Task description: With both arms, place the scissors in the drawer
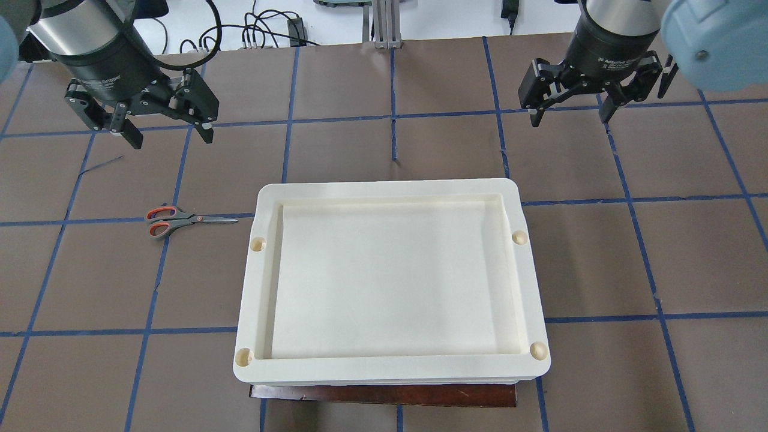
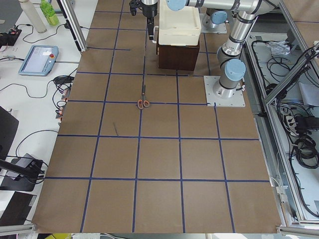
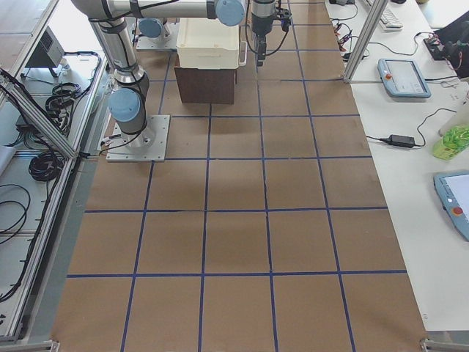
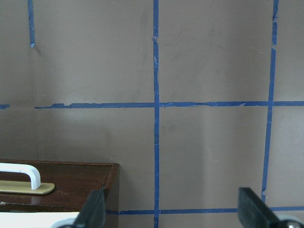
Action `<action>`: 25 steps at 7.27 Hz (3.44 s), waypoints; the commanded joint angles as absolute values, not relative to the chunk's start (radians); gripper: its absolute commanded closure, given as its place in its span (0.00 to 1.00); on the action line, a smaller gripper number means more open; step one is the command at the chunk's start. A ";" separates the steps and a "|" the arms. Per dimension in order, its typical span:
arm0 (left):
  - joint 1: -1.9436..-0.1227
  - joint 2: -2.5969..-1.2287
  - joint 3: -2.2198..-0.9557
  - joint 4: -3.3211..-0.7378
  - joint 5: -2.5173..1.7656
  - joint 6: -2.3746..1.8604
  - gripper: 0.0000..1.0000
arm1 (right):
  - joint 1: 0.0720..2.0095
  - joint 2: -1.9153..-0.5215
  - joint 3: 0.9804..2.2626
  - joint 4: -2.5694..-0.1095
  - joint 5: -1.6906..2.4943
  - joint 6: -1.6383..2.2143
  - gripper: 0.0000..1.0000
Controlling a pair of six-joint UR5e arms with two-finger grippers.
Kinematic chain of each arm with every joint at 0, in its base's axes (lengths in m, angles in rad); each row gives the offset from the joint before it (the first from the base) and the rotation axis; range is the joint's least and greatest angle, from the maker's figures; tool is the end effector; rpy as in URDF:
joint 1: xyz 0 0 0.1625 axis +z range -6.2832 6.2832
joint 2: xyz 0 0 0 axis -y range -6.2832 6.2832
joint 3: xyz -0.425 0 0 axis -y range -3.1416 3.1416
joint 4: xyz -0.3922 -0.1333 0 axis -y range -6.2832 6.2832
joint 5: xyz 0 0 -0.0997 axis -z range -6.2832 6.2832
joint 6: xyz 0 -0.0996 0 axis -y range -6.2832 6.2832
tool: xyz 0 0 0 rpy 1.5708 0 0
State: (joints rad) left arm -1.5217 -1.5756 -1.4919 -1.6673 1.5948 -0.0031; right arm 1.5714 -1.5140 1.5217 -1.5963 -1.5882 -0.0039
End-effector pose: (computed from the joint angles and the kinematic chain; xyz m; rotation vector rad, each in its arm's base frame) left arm -0.1067 -0.4964 0.5147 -0.0809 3.1169 0.0358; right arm 0.1319 -0.5177 0.4860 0.0068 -3.1240 0.0278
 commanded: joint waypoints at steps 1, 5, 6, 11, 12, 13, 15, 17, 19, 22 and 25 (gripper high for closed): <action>-1.522 -1.575 -1.494 -1.667 1.597 -0.003 0.00 | 1.572 -1.514 1.522 -1.597 -1.588 -0.005 0.00; -1.523 -1.571 -1.499 -1.667 1.592 0.006 0.00 | 1.572 -1.516 1.522 -1.586 -1.588 -0.002 0.00; -1.523 -1.572 -1.503 -1.666 1.591 0.006 0.00 | 1.577 -1.529 1.523 -1.576 -1.585 -0.002 0.00; -1.509 -1.575 -1.529 -1.637 1.592 0.005 0.00 | 1.771 -1.345 1.473 -1.772 -1.571 -0.073 0.00; -1.502 -1.578 -1.532 -1.625 1.592 0.009 0.00 | 1.804 -1.277 1.415 -1.776 -1.560 -0.147 0.00; -1.491 -1.583 -1.539 -1.623 1.598 0.034 0.00 | 1.804 -1.223 1.346 -1.758 -1.536 -0.374 0.00; -1.429 -1.591 -1.580 -1.615 1.600 0.203 0.00 | 1.802 -1.181 1.310 -1.718 -1.458 -0.544 0.00; -1.344 -1.615 -1.638 -1.539 1.600 0.361 0.00 | 1.802 -1.172 1.318 -1.613 -1.436 -0.713 0.00; -1.286 -1.646 -1.693 -1.445 1.601 0.551 0.00 | 1.802 -1.119 1.322 -1.569 -1.366 -0.823 0.00; -1.240 -1.726 -1.759 -1.291 1.603 0.871 0.00 | 1.802 -1.106 1.409 -1.555 -1.364 -0.921 0.00; -1.195 -1.773 -1.831 -1.160 1.603 1.085 0.00 | 1.802 -1.104 1.414 -1.531 -1.350 -0.928 0.00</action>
